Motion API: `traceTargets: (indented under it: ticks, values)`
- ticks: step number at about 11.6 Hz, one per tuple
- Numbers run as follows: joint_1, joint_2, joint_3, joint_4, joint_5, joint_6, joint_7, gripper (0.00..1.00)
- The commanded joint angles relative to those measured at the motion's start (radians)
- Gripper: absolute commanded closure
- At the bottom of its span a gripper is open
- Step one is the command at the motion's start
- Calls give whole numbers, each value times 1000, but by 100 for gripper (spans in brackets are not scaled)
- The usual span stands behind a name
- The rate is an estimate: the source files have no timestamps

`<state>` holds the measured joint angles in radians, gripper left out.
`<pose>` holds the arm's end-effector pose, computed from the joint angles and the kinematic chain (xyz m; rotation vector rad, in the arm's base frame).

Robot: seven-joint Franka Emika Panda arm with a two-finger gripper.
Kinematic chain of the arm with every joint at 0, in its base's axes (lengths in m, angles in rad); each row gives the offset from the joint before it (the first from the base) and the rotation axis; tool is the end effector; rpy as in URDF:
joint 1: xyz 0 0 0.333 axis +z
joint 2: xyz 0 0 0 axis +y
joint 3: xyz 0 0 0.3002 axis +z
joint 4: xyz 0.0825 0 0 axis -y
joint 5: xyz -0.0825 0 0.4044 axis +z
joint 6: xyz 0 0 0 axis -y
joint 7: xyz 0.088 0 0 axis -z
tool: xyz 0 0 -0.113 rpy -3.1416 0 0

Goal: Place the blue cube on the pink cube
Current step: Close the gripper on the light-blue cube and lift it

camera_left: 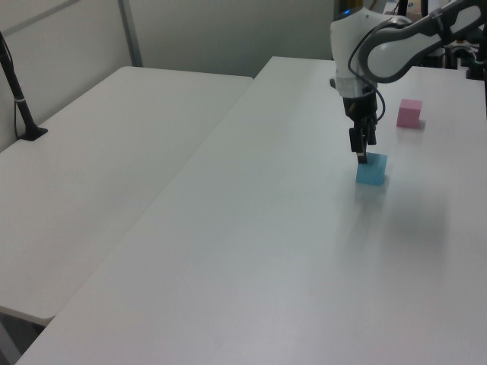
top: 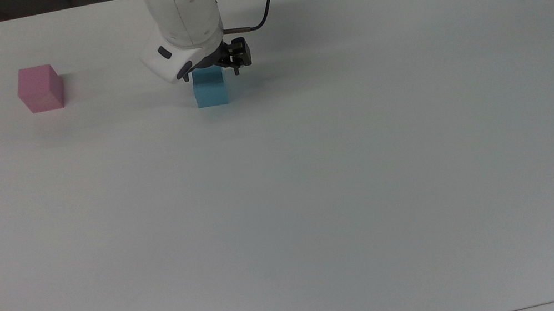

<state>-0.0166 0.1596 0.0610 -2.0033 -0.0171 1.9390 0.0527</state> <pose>0.5710 0.0237 0.3295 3.1059 -0.0001 -0.3478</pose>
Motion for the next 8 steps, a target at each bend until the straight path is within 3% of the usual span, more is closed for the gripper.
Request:
traceTargets:
  ticks: [1,5,8]
  values:
    - [26,6,-9,-35,-55,28,44,0]
    - [29,20,-9,-49,-95,31,70,6]
    - [30,41,-9,-49,-112,51,79,33]
